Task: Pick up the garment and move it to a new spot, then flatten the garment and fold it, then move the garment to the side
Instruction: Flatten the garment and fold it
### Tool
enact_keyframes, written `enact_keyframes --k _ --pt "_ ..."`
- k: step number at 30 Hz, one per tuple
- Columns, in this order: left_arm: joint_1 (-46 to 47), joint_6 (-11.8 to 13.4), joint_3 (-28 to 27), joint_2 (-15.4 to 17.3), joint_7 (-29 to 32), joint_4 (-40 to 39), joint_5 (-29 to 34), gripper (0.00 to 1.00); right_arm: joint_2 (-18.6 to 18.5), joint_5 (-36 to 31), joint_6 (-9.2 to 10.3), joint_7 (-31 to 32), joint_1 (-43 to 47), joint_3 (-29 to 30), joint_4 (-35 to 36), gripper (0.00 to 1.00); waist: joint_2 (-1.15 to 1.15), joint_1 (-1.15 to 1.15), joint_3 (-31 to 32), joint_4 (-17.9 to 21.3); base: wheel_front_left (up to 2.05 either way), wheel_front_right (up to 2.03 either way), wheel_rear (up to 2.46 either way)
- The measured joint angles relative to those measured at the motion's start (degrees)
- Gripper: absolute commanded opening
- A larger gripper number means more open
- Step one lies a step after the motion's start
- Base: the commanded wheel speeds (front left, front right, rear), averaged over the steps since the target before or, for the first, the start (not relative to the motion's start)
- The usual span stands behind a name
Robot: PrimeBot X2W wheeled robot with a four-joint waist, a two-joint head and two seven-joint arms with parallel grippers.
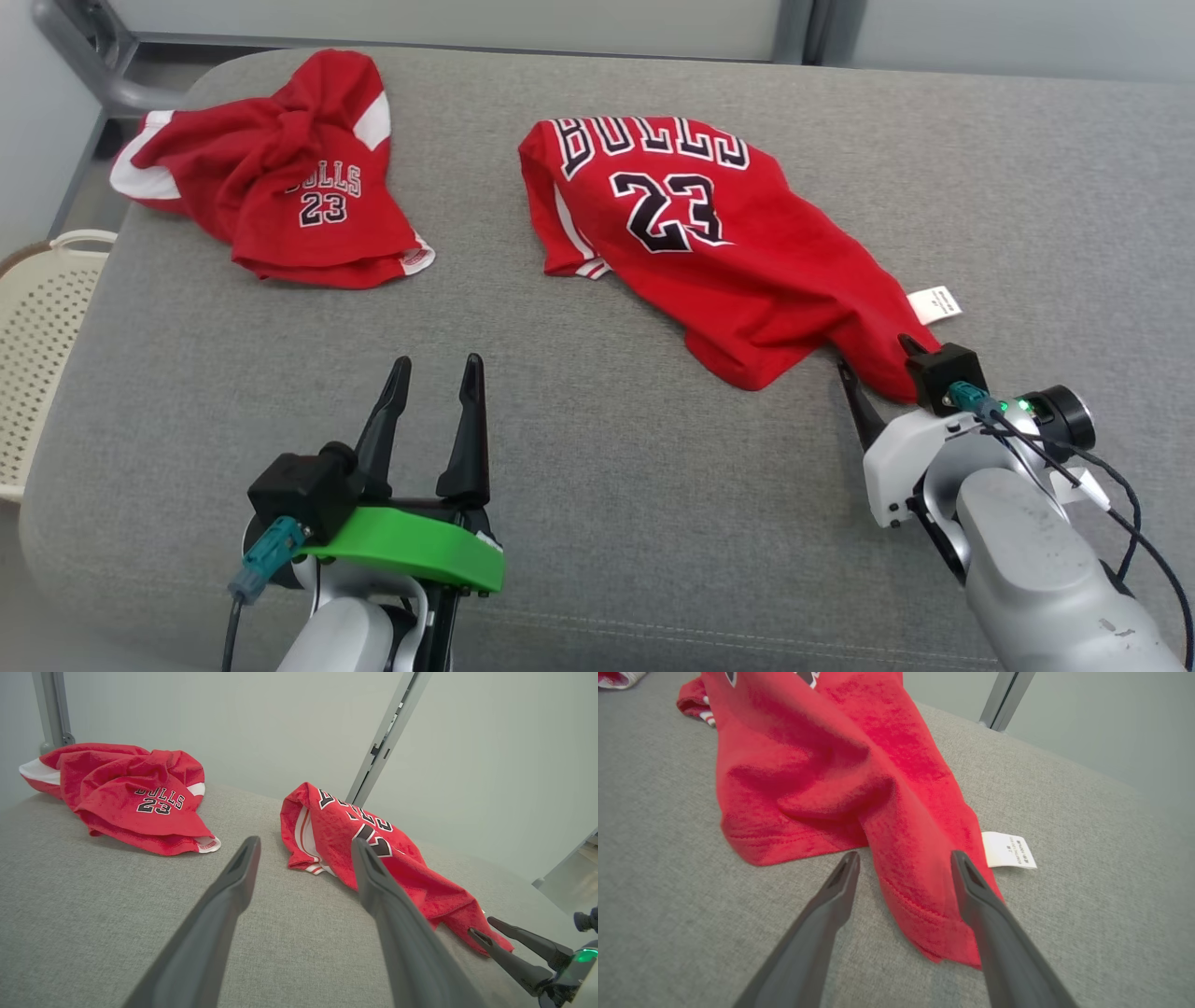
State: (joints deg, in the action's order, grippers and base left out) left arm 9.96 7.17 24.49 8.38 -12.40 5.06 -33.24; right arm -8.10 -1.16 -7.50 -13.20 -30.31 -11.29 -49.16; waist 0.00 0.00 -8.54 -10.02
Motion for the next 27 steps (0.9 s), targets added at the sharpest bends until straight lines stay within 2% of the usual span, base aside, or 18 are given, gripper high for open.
enact_keyframes --k 2,3,4,6,8,9,10,11,14,19,20,27 --pt "-0.3 0.4 0.1 -0.1 0.1 -0.8 0.0 1.0 -0.8 0.2 0.0 0.0 -1.3 -0.5 -2.2 1.0 0.0 0.0 -0.2 -1.3 0.0 0.0 0.0" --pt "-0.5 0.5 0.1 -0.1 0.1 -1.1 0.0 1.0 -1.3 0.2 -0.01 -0.2 -2.0 -0.8 -2.9 0.82 0.0 0.0 -0.3 -1.8 0.0 0.0 0.0" --pt "-0.8 0.6 0.1 -0.1 0.1 -1.3 0.0 1.0 -1.8 0.2 -0.01 -0.3 -2.6 -1.2 -3.8 0.51 0.0 0.0 -0.4 -2.3 0.0 0.0 0.0" --pt "-1.2 0.9 0.0 -0.1 0.2 -1.4 -0.1 1.0 -3.0 0.3 -0.01 -0.1 -3.7 -2.3 -5.8 0.35 0.0 0.0 -0.6 -3.1 0.0 0.0 0.0" --pt "-1.2 0.9 -0.1 0.0 0.2 -1.5 -0.3 1.0 -3.9 0.6 -0.01 0.5 -4.4 -3.7 -7.8 0.32 0.0 0.0 -0.9 -3.6 0.0 0.0 0.0" --pt "-1.2 0.9 -0.2 0.0 0.2 -1.5 -0.3 1.0 -4.2 0.9 -0.01 0.5 -4.7 -4.4 -8.7 0.26 0.0 0.0 -1.0 -3.7 0.0 0.0 0.0" --pt "-1.2 0.9 -0.2 0.0 0.1 -1.6 -0.4 1.0 -4.6 1.4 -0.01 0.5 -5.2 -5.1 -9.4 0.11 0.0 0.0 -1.1 -3.8 0.0 0.0 0.0" --pt "-1.2 1.0 -0.2 0.0 0.1 -1.6 -0.4 1.0 -5.0 2.0 -0.01 0.5 -5.7 -5.7 -9.9 0.0 0.0 0.0 -1.1 -3.8 0.0 0.0 0.0" --pt "-1.3 1.2 -0.5 0.1 -0.1 -1.6 -0.5 1.0 -6.3 4.4 -0.01 0.3 -7.6 -7.7 -10.8 0.0 0.0 0.0 -1.3 -3.4 0.0 0.0 0.0" --pt "-1.4 1.2 -0.1 0.0 -0.1 -1.4 -0.5 1.0 -11.3 7.8 -0.04 0.7 -11.1 -11.7 -11.2 0.0 0.0 0.0 -1.7 -2.8 0.0 0.0 0.0" --pt "-1.4 1.2 -0.1 0.0 -0.1 -1.4 -0.5 1.0 -11.3 7.8 -0.04 0.7 -11.1 -11.7 -11.2 0.0 0.0 0.0 -1.7 -2.8 0.0 0.0 0.0" --pt "-1.1 0.4 1.3 -0.3 0.0 -1.3 -0.5 1.0 -21.0 13.0 -0.04 5.4 -17.4 -18.7 -9.3 0.0 0.0 0.0 -2.7 -3.6 0.0 0.0 0.0"
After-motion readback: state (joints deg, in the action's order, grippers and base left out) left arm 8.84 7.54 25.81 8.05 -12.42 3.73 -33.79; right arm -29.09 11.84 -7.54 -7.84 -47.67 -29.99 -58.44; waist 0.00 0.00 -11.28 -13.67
